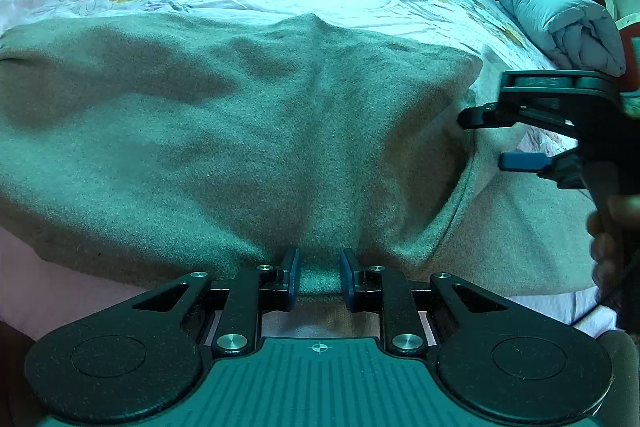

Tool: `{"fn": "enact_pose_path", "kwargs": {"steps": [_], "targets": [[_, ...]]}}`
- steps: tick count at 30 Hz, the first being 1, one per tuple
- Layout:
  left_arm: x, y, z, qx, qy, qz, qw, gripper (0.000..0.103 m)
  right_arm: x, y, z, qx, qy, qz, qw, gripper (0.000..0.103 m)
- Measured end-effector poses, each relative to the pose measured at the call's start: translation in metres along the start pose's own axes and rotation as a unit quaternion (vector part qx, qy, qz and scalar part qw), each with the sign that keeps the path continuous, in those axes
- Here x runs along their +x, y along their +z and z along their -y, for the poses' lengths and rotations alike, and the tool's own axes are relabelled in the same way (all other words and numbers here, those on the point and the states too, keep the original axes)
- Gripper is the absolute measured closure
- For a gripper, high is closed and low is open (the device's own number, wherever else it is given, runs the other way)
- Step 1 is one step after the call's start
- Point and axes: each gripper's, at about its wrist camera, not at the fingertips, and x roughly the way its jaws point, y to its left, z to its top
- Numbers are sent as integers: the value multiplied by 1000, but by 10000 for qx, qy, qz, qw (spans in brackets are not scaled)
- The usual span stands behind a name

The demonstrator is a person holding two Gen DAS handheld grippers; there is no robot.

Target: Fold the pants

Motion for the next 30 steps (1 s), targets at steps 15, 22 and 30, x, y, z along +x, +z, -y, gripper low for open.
{"fn": "enact_pose_path", "kwargs": {"steps": [15, 22, 30], "targets": [[0, 0, 1, 63, 3, 10, 10000, 81, -21, -11, 31, -154, 132, 183, 9996, 102], [-1, 0, 2, 102, 11, 4, 9999, 80, -60, -40, 66, 222, 442, 401, 9980, 103], [-1, 1, 5, 174, 70, 0, 9998, 80, -67, -75, 84, 231, 397, 266, 9986, 103]]}}
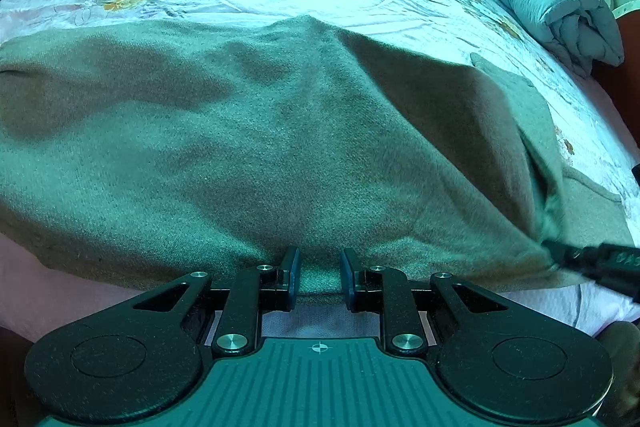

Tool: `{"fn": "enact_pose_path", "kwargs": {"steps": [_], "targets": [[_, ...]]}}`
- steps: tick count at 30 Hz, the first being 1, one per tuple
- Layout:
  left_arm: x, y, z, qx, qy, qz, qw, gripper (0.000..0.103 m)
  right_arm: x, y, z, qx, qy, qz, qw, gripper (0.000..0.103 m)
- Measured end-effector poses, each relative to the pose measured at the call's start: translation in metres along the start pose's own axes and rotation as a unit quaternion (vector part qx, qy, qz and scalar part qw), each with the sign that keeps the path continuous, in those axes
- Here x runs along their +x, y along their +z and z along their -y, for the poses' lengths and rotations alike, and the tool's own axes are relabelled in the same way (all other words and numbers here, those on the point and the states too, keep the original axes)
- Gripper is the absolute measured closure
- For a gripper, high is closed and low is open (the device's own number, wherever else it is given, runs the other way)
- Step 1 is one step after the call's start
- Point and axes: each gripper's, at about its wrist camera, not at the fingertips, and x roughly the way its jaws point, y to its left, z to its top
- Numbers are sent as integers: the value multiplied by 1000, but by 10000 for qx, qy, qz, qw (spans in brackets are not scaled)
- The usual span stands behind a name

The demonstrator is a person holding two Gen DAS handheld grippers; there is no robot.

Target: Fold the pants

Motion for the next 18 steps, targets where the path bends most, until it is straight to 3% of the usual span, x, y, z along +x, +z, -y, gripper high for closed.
{"fn": "enact_pose_path", "kwargs": {"steps": [3, 5, 11, 13, 18], "targets": [[0, 0, 0, -11, 17, 2, 10000, 80, 7, -1, 5, 76, -35, -136, 9999, 98], [0, 0, 1, -2, 45, -2, 10000, 80, 2, 2, -2, -115, -67, -50, 9999, 85], [0, 0, 5, 44, 123, -6, 9999, 80, 3, 8, 1, 47, 35, -122, 9999, 74], [0, 0, 6, 43, 141, -22, 9999, 80, 6, 6, 3, 220, 61, -162, 9996, 74], [0, 0, 8, 76, 183, -14, 9998, 80, 9, 4, 1, 219, 95, -239, 9994, 89]]}}
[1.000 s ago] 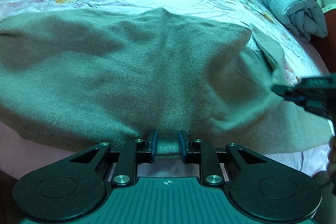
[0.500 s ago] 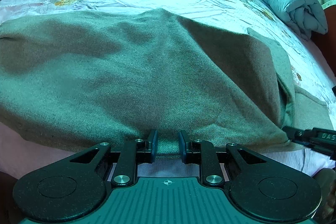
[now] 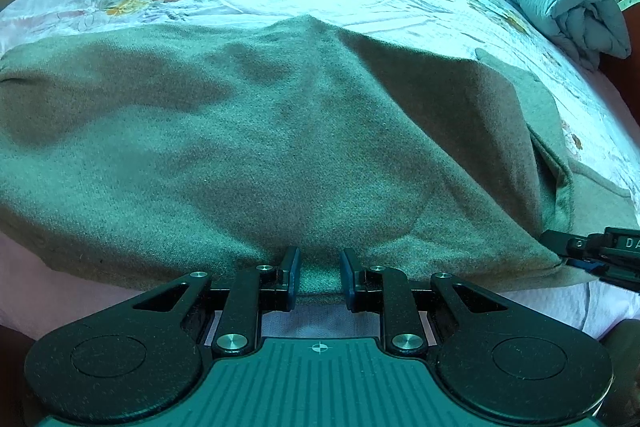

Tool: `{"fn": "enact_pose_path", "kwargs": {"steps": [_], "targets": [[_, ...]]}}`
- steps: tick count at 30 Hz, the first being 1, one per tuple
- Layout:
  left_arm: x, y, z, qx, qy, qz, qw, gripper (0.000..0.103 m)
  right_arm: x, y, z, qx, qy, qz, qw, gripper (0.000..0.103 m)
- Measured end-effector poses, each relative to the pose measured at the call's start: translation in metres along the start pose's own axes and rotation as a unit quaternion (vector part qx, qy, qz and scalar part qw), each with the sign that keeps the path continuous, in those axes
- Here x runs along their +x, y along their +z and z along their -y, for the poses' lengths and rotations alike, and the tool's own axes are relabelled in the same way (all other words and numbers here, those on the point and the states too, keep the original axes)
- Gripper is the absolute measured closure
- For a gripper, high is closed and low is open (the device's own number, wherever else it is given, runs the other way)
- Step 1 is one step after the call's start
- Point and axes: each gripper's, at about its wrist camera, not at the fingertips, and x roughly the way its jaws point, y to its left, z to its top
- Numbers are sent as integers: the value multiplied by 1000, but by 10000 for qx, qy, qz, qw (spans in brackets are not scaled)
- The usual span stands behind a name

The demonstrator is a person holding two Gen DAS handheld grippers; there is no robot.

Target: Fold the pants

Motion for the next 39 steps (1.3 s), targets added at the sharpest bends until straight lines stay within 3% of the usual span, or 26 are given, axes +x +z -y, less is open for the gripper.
{"fn": "enact_pose_path", "kwargs": {"steps": [2, 5, 12, 24, 28, 31, 39], "targets": [[0, 0, 0, 16, -2, 8, 10000, 80, -5, 0, -2, -103, 40, 68, 9999, 99], [0, 0, 1, 48, 0, 11, 10000, 80, -14, -2, -9, -422, -1, 207, 9989, 100], [0, -2, 2, 68, 30, 48, 10000, 80, 0, -13, -1, -461, -270, 31, 9986, 100], [-6, -3, 16, 267, 459, 237, 9983, 79, -8, -8, 3, -323, -145, 61, 9994, 81], [-16, -5, 17, 265, 852, 618, 9941, 78, -10, -8, 6, -366, -92, 85, 9993, 76], [-14, -2, 16, 256, 892, 551, 9942, 63, -11, -7, 8, -353, -35, 110, 9993, 73], [-3, -3, 35, 694, 1108, 461, 9903, 57, -19, 2, 17, -258, -22, 290, 9992, 69]]}}
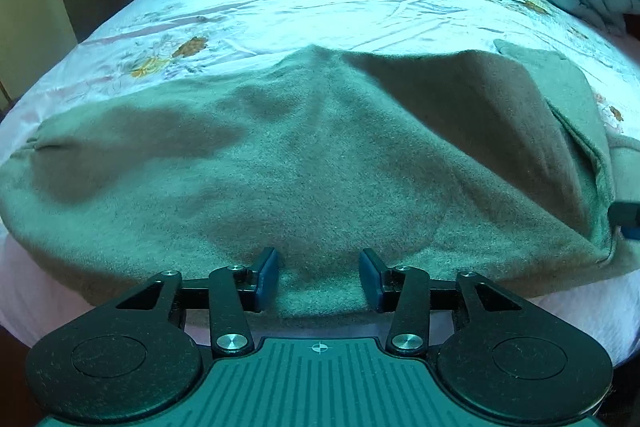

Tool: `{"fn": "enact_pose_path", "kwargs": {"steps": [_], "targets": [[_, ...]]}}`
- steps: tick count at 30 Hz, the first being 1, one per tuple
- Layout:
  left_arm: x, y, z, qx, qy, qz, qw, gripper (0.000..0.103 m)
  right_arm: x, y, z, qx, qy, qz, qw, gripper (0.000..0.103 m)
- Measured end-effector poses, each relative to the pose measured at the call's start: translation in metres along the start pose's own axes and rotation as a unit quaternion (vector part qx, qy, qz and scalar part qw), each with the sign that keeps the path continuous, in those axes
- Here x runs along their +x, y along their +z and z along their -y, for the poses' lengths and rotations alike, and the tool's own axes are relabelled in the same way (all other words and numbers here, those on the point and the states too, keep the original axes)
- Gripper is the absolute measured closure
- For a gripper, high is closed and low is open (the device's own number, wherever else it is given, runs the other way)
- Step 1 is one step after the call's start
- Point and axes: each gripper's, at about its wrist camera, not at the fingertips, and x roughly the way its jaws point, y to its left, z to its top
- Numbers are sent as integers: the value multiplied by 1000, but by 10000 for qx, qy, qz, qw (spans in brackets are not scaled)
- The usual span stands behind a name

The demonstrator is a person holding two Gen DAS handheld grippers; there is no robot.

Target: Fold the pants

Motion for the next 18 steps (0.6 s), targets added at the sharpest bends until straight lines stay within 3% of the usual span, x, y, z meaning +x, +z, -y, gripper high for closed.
{"fn": "enact_pose_path", "kwargs": {"steps": [5, 10, 14, 18], "targets": [[0, 2, 6, 97, -27, 41, 9999, 55, -1, 21, 0, -115, -257, 216, 9994, 66], [4, 1, 6, 103, -79, -2, 9999, 54, 11, 58, -29, -893, -630, 529, 9926, 66], [4, -1, 5, 130, -116, 31, 9998, 52, 38, 87, -47, -1349, -934, 555, 9849, 67], [5, 1, 2, 34, -206, 12, 9998, 51, 69, 109, -54, -1415, -1165, 406, 9822, 69]]}}
